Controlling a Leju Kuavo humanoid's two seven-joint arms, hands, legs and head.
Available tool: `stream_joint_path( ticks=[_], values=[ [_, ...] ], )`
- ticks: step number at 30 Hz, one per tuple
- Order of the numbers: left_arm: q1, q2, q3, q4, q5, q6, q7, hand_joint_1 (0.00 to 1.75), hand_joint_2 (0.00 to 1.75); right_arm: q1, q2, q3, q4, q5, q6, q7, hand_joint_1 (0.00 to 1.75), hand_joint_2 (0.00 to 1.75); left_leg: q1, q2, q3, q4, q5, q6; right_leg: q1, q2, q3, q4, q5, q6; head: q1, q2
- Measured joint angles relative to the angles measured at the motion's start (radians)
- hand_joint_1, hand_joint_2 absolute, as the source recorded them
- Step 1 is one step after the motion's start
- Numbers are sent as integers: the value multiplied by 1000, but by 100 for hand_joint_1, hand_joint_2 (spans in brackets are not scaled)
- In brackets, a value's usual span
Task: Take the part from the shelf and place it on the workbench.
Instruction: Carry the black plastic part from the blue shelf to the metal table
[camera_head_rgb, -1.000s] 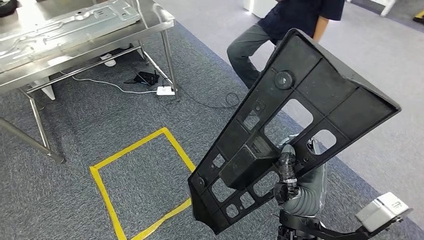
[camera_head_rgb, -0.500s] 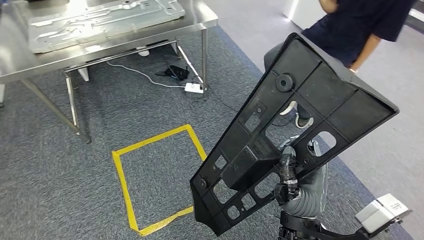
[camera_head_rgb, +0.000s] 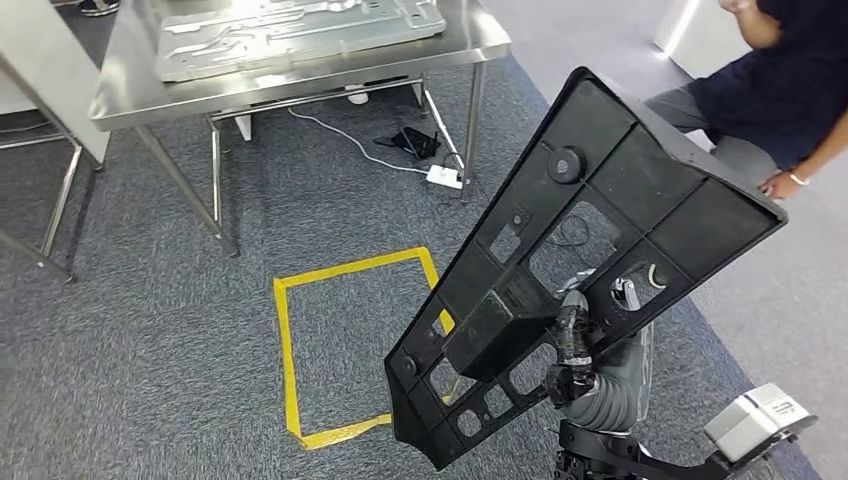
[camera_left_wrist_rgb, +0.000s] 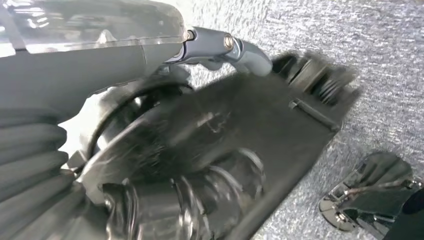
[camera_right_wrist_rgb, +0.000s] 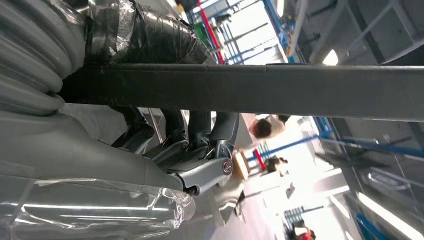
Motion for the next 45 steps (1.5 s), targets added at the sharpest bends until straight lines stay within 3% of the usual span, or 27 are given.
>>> stream_joint_path(
  ticks=[2,4,6,8,10,11,12,13,14,16,18,20,22,25,26,27,28,29,30,32,33,37,39,41,42,43,45],
  values=[
    [0,0,0,0,0,0,0,0,175,-1,0,0,0,1,0,0,171,175,-7,16,31,-60,8,11,4,-15,4,1,-6,9,1,0],
    [2,0,-1,0,0,0,-1,0,175,-1,0,0,0,3,0,0,171,175,-10,-1,30,-63,9,23,6,-28,8,-1,-8,18,1,0],
    [3,0,-1,0,0,0,-2,0,175,-3,0,0,0,5,0,0,171,175,-6,-20,35,-72,14,34,1,-2,2,20,-29,29,3,0],
    [2,0,-2,0,0,0,-4,0,175,-2,0,0,0,6,0,1,171,175,-3,-38,41,-78,17,44,-2,48,-42,116,-83,35,8,0],
    [2,-1,-2,0,0,0,-5,0,175,1,0,-1,1,6,0,1,171,175,-5,-57,40,-77,17,48,-2,69,-109,245,-135,36,12,0],
    [2,-1,-2,0,0,-1,-5,0,175,2,0,-1,2,6,-1,1,171,175,-5,-69,39,-76,16,48,-2,71,-132,284,-141,37,12,0],
    [3,-1,-3,0,0,-1,-6,0,175,3,0,-2,3,6,-1,1,171,175,-5,-82,39,-73,16,48,-3,72,-138,286,-127,36,12,0],
    [3,-1,-3,0,0,-2,-6,0,175,2,0,-2,3,6,-1,1,171,175,-4,-96,39,-70,15,47,-5,75,-128,254,-97,36,12,0],
    [3,-1,-3,0,1,-2,-6,0,175,2,0,-2,3,6,-1,1,171,175,-4,-110,39,-66,13,45,-8,84,-99,188,-57,36,12,0],
    [2,-2,-3,0,0,-2,-6,0,175,2,0,-2,4,7,-1,2,171,175,-4,-134,34,-58,9,36,-15,125,-46,66,-10,36,12,0],
    [1,-2,-3,0,0,-2,-7,0,175,2,0,-3,5,10,-1,5,171,175,-3,-151,28,-55,10,25,-14,147,-28,26,-8,33,11,0],
    [2,-2,-3,0,1,-3,-7,0,175,2,0,-3,6,14,0,8,171,175,1,-165,23,-59,13,13,-11,129,-23,21,-3,22,11,0],
    [3,-1,-3,0,1,-3,-8,0,175,1,3,-3,6,19,0,11,171,175,-1,-139,12,-38,0,3,-12,108,-16,12,3,9,8,0],
    [1,-1,-4,0,5,-10,-11,0,175,3,7,-4,6,-3,0,-5,171,175,-1,-62,-69,133,-87,-6,-7,75,-11,7,2,-5,2,0],
    [0,-1,-4,0,7,-15,-13,0,175,3,8,-5,6,-20,0,-16,171,175,0,-51,-99,195,-110,-8,-5,65,-11,7,0,-7,2,0],
    [0,-1,-4,0,11,-21,-15,0,175,4,8,-6,6,-36,0,-26,171,175,1,-46,-111,223,-113,-10,-4,57,-10,8,-1,-8,2,0],
    [0,-1,-4,0,15,-27,-17,0,175,4,8,-6,5,-47,0,-33,171,175,1,-44,-103,211,-97,-10,-3,51,-9,9,-3,-8,2,0],
    [1,-1,-4,0,20,-35,-18,0,175,4,8,-7,5,-56,0,-38,171,175,1,-42,-77,165,-68,-8,-3,48,-8,10,-5,-8,2,0],
    [1,-1,-4,0,25,-41,-18,0,175,3,8,-7,5,-63,0,-42,171,175,1,-38,-39,93,-35,-5,-3,46,-5,11,-8,-6,2,0],
    [1,-1,-4,0,33,-50,-19,0,175,3,8,-7,5,-73,0,-49,171,175,-4,-28,24,-22,-4,4,0,45,-5,14,-14,0,3,0],
    [1,0,-4,0,35,-51,-21,0,175,3,8,-8,5,-76,0,-52,171,175,-7,-24,37,-50,-5,8,0,44,-6,15,-15,5,3,0],
    [6,1,-4,0,42,-50,-27,0,175,4,8,-9,6,-82,0,-57,171,175,-8,-33,57,-74,-15,35,-4,48,-9,48,-16,26,5,0],
    [6,1,-4,0,43,-49,-29,0,175,4,8,-10,4,-83,0,-58,171,175,-6,-36,75,-80,-17,45,-7,62,-46,127,-58,31,10,0],
    [6,0,-4,0,44,-49,-30,0,175,7,8,-10,3,-83,0,-58,171,175,-6,-39,80,-79,-21,51,-7,70,-117,249,-111,38,14,0],
    [6,0,-4,0,44,-50,-30,0,175,9,8,-10,3,-83,0,-57,171,175,-6,-42,83,-79,-24,51,-9,72,-147,291,-122,42,15,0],
    [7,0,-4,0,45,-50,-30,0,175,11,8,-10,3,-83,0,-57,171,175,-6,-45,87,-78,-28,50,-10,72,-161,299,-112,45,15,0],
    [8,0,-4,0,46,-51,-30,0,175,12,8,-10,3,-83,0,-56,171,175,-3,-52,101,-76,-39,43,-16,73,-135,207,-35,50,15,0]
  ],
)
